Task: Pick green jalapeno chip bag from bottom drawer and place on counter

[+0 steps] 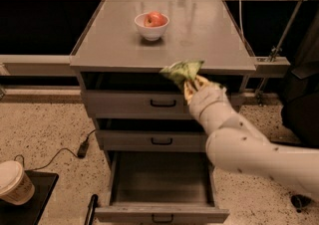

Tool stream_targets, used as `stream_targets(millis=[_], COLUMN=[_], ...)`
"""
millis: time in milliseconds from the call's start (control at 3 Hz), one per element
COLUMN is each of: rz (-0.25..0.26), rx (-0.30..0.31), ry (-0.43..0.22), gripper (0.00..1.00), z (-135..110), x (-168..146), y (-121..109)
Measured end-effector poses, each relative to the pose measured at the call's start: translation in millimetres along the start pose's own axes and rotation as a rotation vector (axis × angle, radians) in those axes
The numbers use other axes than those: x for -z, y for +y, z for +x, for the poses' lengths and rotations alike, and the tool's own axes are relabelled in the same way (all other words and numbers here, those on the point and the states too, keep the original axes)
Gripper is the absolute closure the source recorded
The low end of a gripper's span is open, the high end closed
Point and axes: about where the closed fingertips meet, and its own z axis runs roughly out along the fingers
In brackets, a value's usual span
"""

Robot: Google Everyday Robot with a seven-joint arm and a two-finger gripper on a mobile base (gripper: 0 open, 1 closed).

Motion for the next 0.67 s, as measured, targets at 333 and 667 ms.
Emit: stream_targets(millis=[333, 667], rz=[0.111, 0.187], rx=[0.035, 0.018], ry=[-0.049, -0.095], gripper=[1.00, 1.00], z=[-25, -55], x=[-47, -54], y=[-71, -114])
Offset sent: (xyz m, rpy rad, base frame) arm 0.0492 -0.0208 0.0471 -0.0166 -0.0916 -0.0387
